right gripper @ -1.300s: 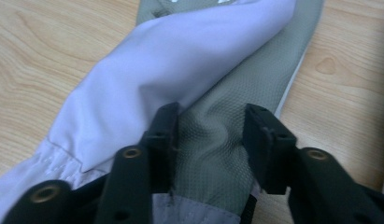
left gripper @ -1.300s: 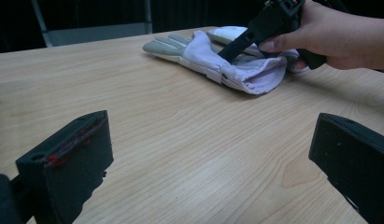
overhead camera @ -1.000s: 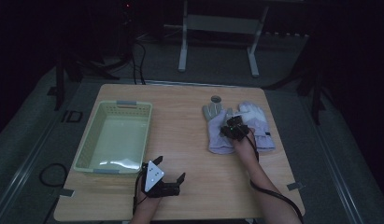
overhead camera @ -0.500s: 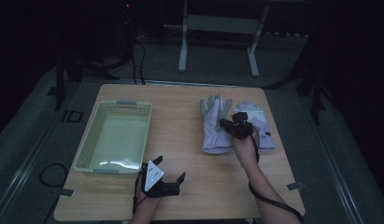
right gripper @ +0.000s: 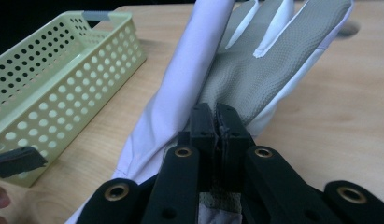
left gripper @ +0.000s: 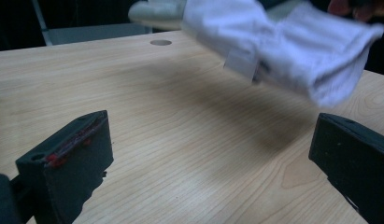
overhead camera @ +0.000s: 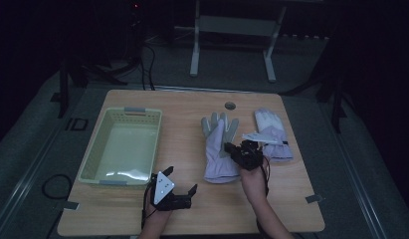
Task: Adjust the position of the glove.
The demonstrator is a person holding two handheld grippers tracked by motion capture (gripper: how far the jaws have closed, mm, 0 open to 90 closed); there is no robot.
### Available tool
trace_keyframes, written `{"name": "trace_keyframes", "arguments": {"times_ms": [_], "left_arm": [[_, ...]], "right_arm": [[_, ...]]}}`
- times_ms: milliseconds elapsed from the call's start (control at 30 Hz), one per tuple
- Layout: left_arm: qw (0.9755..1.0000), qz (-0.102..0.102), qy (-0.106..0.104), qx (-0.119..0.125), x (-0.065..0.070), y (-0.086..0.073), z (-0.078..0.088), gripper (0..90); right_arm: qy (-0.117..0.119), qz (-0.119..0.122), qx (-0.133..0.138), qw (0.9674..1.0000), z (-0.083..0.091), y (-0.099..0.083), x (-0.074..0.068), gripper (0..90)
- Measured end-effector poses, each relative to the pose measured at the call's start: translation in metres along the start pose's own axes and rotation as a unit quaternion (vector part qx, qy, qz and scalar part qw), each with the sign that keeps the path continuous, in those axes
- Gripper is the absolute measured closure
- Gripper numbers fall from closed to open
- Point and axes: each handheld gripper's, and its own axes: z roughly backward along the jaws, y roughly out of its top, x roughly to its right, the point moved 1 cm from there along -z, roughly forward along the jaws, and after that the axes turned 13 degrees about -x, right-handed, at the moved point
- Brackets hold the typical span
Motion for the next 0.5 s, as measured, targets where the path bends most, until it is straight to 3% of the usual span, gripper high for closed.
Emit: {"name": "trace_keyframes", "arguments": {"times_ms": [167, 367, 500], "left_arm": [[1.0000, 0.000, 0.000, 0.000, 0.000, 0.000, 0.000, 0.0], [1.0000, -0.001, -0.001, 0.000, 0.000, 0.000, 0.000, 0.0], [1.0000, -0.001, -0.001, 0.000, 0.000, 0.000, 0.000, 0.0]], "right_arm": [[-0.004, 0.000, -0.021, 0.9998, -0.025, -0.010, -0.005, 86.8], [-0.009, -0.006, -0.036, 0.9993, -0.052, -0.010, -0.003, 86.7], [-0.024, 0.008, -0.062, 0.9978, -0.073, -0.014, 0.000, 86.0]]}}
